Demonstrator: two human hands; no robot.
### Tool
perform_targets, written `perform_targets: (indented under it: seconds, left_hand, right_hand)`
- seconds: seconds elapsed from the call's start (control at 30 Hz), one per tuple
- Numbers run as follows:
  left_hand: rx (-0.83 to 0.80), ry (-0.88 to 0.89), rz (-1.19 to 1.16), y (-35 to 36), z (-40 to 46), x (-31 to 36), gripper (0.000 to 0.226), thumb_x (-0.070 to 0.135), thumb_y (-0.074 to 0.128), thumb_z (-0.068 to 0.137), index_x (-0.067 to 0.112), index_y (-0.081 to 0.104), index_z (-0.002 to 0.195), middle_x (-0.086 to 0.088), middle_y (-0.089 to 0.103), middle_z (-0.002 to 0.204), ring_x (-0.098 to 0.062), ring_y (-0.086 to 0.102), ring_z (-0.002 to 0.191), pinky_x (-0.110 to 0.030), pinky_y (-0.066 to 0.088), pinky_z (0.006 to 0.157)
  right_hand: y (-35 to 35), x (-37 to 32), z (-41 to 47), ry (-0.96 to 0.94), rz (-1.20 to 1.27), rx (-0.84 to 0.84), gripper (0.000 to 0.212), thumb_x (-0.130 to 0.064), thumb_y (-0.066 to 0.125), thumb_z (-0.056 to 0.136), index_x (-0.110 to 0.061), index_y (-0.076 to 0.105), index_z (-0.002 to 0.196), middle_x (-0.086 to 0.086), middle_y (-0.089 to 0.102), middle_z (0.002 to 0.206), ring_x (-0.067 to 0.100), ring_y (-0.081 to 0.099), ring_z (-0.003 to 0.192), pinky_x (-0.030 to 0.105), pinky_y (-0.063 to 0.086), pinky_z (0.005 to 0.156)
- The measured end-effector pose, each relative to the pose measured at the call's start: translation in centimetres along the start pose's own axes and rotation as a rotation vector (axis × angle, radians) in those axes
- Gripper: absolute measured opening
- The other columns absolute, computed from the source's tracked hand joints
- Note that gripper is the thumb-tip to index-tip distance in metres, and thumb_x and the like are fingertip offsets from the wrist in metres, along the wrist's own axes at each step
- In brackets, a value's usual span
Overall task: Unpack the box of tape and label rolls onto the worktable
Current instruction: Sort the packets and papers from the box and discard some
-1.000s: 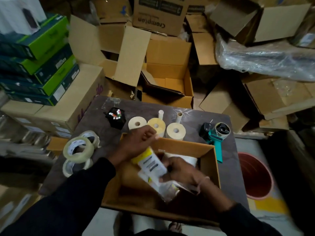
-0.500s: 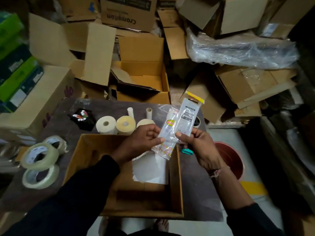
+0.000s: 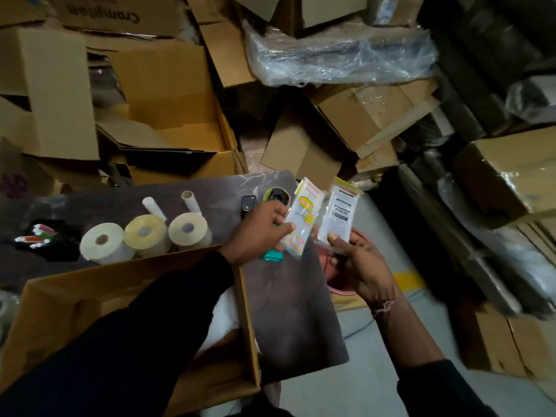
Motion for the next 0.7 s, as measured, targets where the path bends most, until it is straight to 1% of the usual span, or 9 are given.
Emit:
perform_targets:
  seconds: [0.07, 0.17, 0.27, 0.33, 0.4, 0.47, 0.53, 0.57, 0.7]
  left_hand:
    - [-0.020, -0.021, 0.038, 1.9, 1.5, 0.1, 0.016, 0.009, 0.069, 0.091, 0.008, 0.058, 0.103, -0.007, 0.056, 0.086, -0.018, 0.066, 0.068, -0.036, 0.062, 0.053]
    - [-0.062, -0.108, 0.083, 4.3, 3.0, -0.5, 0.013, 0.006, 0.062, 0.088, 0.013, 0.058, 0.098, -0.002, 0.058, 0.085, -0.018, 0.065, 0.068, -0.046, 0.065, 0.064]
    - [-0.144, -0.177, 0.094, 6.2, 3.6, -1.4, 0.021, 0.011, 0.060, 0.080, 0.012, 0.059, 0.101, -0.014, 0.064, 0.101, -0.024, 0.072, 0.076, -0.049, 0.065, 0.066]
    - [-0.164, -0.204, 0.112, 7.1, 4.0, -1.8, 0.025, 0.013, 0.060, 0.074, 0.012, 0.060, 0.100, -0.018, 0.066, 0.104, -0.031, 0.076, 0.075, -0.055, 0.064, 0.066]
    - [-0.179, -0.212, 0.131, 7.8, 4.4, -1.8, 0.023, 0.007, 0.060, 0.075, 0.005, 0.063, 0.098, -0.022, 0.067, 0.102, -0.035, 0.076, 0.076, -0.059, 0.062, 0.067]
    - [-0.188, -0.204, 0.142, 8.2, 4.8, -1.7, 0.021, 0.000, 0.062, 0.076, -0.004, 0.064, 0.096, -0.027, 0.068, 0.100, -0.037, 0.076, 0.078, -0.059, 0.062, 0.065]
    - [-0.190, -0.190, 0.151, 8.6, 5.2, -1.8, 0.026, 0.003, 0.064, 0.069, -0.007, 0.064, 0.093, -0.028, 0.068, 0.095, -0.038, 0.075, 0.080, -0.058, 0.062, 0.064]
    - [-0.197, -0.197, 0.148, 8.7, 5.4, -2.1, 0.026, 0.005, 0.065, 0.067, -0.005, 0.065, 0.091, -0.026, 0.069, 0.093, -0.038, 0.075, 0.080, -0.058, 0.063, 0.065]
    - [-0.205, -0.211, 0.111, 9.6, 5.8, -1.9, 0.017, -0.006, 0.071, 0.079, 0.007, 0.064, 0.088, -0.011, 0.063, 0.084, -0.035, 0.074, 0.078, -0.058, 0.063, 0.069]
  right_hand:
    - [-3.1, 0.9, 0.6, 0.071, -0.113, 0.158, 0.018, -0.008, 0.067, 0.091, 0.003, 0.070, 0.105, 0.009, 0.070, 0.075, 0.013, 0.050, 0.051, 0.021, 0.037, 0.044]
    - [-7.4, 3.3, 2.2, 0.262, -0.190, 0.319, 0.004, 0.000, 0.066, 0.088, 0.002, 0.069, 0.091, 0.005, 0.062, 0.048, 0.010, 0.050, 0.034, 0.013, 0.035, 0.036]
    - [-10.2, 5.8, 4.5, 0.470, -0.177, 0.301, 0.011, 0.004, 0.059, 0.088, -0.001, 0.069, 0.089, 0.002, 0.066, 0.053, 0.005, 0.051, 0.035, 0.012, 0.034, 0.034]
    - [-11.3, 6.6, 5.8, 0.539, -0.154, 0.286, 0.022, 0.006, 0.048, 0.092, -0.004, 0.068, 0.088, -0.002, 0.068, 0.054, 0.002, 0.050, 0.036, 0.011, 0.033, 0.034]
    - [-12.1, 6.7, 6.8, 0.542, -0.116, 0.301, 0.028, 0.005, 0.040, 0.095, -0.004, 0.067, 0.091, -0.002, 0.070, 0.054, 0.002, 0.053, 0.038, 0.011, 0.035, 0.036]
    - [-12.7, 6.6, 7.7, 0.482, -0.034, 0.342, 0.029, -0.003, 0.040, 0.098, -0.003, 0.067, 0.109, 0.003, 0.074, 0.062, 0.007, 0.059, 0.044, 0.013, 0.043, 0.040]
    - [-13.3, 6.8, 8.3, 0.434, 0.079, 0.399, 0.033, -0.015, 0.041, 0.102, -0.003, 0.062, 0.125, 0.010, 0.074, 0.067, 0.016, 0.067, 0.047, 0.019, 0.052, 0.042]
    - [-13.3, 6.8, 8.4, 0.431, 0.113, 0.410, 0.033, -0.020, 0.041, 0.103, -0.003, 0.061, 0.123, 0.013, 0.073, 0.065, 0.019, 0.069, 0.047, 0.022, 0.054, 0.042]
    - [-11.9, 5.7, 7.8, 0.429, 0.086, 0.384, 0.035, -0.030, 0.043, 0.103, 0.001, 0.052, 0.088, 0.016, 0.065, 0.071, 0.024, 0.066, 0.050, 0.028, 0.050, 0.047]
Point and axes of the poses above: each hand's wrist, its own z-axis towards the middle knuckle, its own y-axis out of the palm, x = y × z, the point moved 5 cm from there along z, towards the middle knuckle
